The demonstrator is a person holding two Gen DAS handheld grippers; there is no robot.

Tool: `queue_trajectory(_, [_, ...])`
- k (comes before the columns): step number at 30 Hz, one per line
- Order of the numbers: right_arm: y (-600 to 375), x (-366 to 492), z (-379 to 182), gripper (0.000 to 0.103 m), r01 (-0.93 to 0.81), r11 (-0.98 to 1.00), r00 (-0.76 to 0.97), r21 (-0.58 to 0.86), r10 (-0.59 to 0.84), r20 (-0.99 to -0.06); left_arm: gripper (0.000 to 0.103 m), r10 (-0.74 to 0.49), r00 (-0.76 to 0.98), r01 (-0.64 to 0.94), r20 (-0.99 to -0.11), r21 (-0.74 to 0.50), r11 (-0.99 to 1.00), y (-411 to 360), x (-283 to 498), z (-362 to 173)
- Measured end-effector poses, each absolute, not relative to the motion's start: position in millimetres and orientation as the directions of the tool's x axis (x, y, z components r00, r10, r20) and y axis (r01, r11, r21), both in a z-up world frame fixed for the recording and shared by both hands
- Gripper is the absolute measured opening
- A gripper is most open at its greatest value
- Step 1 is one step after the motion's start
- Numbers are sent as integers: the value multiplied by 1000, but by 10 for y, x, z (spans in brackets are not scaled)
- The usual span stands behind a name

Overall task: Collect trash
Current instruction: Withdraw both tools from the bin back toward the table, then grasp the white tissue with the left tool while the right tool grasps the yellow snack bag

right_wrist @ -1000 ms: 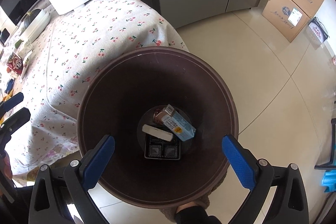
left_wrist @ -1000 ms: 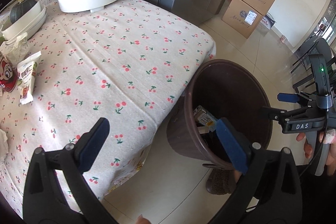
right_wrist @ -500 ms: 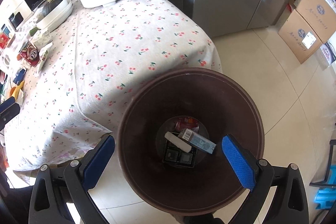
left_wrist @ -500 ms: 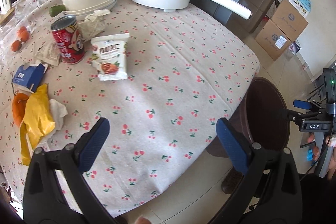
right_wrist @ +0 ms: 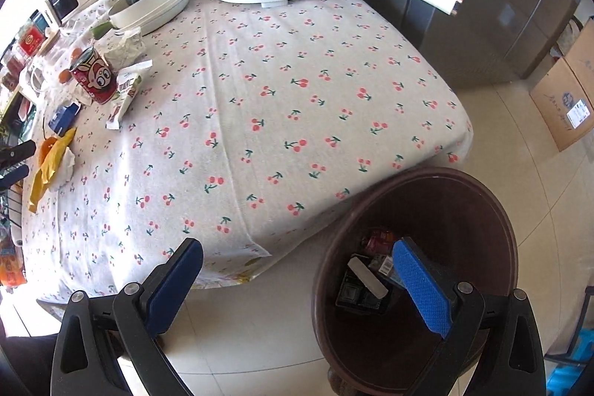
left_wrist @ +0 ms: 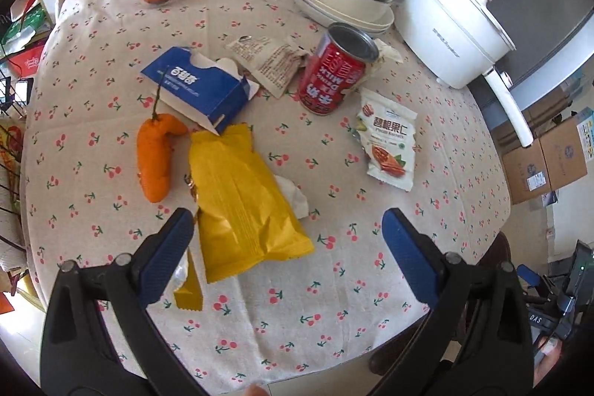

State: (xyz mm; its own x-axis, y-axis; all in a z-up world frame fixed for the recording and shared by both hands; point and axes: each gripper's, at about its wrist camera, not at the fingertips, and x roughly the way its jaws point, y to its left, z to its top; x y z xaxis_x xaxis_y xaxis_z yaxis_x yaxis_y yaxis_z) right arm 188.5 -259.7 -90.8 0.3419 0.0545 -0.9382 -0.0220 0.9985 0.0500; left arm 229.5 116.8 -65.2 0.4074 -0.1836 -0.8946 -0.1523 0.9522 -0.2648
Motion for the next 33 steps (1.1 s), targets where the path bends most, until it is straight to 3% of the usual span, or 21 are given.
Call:
queue_trajectory(3, [-2485, 1941, -933, 103, -41, 998, 333, 44, 55, -941, 101, -168, 384, -201, -908, -260, 945, 1286, 2383, -765])
queue_trajectory(7, [-2413, 1989, -978, 103, -57, 998, 318, 32, 49, -947, 92, -152, 357, -268, -922, -257, 929, 1391, 2482, -947])
queue_trajectory(15, [-2450, 2022, -1034, 103, -51, 999, 303, 16, 31, -952, 90, -116, 343, -307, -932, -227, 924, 1400, 2596, -1134])
queue_trajectory(17, [-2456, 2023, -1042, 103, -47, 999, 301, 12, 26, -953, 85, -127, 327, -308, -936, -233, 922, 1395, 2611, -1204])
queue_trajectory(21, [-2444, 2010, -1032, 103, -49, 999, 304, 7, 21, -952, 59, -137, 348, -296, -927, -248, 923, 1426, 2606, -1189])
queue_trajectory(33, [-2130, 2097, -963, 103, -67, 997, 321, 32, 52, -946, 28, -180, 429, -169, -885, -274, 947, 1458, 2397, -813])
